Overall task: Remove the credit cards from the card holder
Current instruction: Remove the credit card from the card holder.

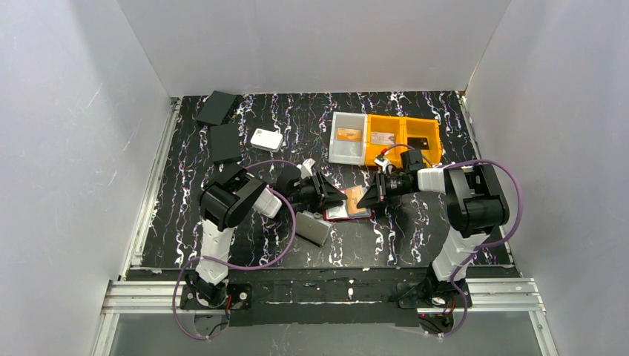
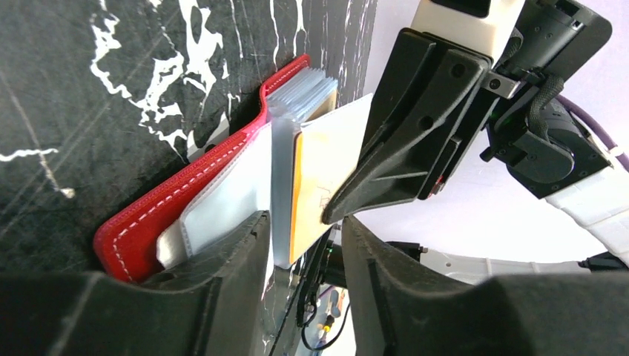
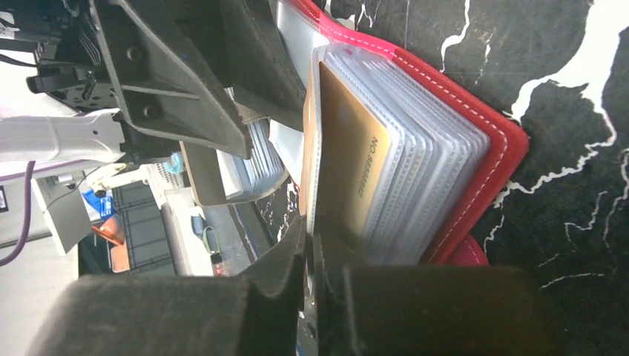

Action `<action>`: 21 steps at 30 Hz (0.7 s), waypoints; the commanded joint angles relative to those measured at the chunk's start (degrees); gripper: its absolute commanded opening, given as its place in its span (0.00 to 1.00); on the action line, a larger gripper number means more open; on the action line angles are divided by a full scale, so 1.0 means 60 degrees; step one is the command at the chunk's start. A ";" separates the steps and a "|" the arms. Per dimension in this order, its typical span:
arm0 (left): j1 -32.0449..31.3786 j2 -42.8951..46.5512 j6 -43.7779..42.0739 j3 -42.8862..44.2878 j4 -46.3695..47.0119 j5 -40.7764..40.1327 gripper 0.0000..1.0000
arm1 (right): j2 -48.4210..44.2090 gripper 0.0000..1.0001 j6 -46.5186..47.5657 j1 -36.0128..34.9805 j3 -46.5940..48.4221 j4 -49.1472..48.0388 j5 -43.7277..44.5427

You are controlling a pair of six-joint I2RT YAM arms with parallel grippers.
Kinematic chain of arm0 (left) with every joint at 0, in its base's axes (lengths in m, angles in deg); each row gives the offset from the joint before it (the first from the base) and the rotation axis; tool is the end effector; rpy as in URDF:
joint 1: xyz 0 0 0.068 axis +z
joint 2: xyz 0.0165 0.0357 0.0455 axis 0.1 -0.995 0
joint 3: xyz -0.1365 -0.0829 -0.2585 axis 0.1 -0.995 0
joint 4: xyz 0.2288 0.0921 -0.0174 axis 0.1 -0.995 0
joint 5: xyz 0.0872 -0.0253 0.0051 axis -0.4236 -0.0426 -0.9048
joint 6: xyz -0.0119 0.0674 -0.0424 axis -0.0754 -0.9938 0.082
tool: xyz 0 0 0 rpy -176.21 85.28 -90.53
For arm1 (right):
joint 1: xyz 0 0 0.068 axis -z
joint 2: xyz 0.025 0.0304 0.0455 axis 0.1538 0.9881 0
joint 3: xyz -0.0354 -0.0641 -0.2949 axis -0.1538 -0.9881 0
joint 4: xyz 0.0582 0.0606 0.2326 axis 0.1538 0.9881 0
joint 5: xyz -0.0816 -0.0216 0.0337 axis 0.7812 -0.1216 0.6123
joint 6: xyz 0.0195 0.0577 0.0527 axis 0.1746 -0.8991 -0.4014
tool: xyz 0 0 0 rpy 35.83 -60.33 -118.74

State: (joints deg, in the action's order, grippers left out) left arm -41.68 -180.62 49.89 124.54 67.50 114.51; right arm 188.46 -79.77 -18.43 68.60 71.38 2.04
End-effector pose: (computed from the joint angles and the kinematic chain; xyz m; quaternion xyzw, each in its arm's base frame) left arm 0.3092 -0.2744 0.1330 -0.0724 0.7691 -0.6205 0.1348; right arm 0.3015 0.1105 0.1442 -0.0826 0.8567 0.4984 0.1044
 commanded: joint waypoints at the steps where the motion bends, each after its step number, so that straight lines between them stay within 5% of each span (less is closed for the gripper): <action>1: -0.0025 0.0522 -0.0181 0.0083 -0.0377 0.0062 0.44 | -0.0083 0.08 0.0528 0.0147 -0.0073 0.0237 0.1181; 4: -0.0084 0.0545 -0.0163 0.0175 -0.0378 0.0135 0.49 | -0.0112 0.01 0.0305 0.0162 -0.0153 -0.0020 0.0875; 21: -0.0351 0.0317 0.0161 0.0296 -0.0396 0.0056 0.55 | -0.0083 0.01 -0.1455 0.0171 -0.0657 -0.2090 -0.0985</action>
State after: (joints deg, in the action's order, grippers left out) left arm -43.52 -180.12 51.15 126.53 66.32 115.32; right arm 188.46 -86.33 -17.78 65.46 63.99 -0.82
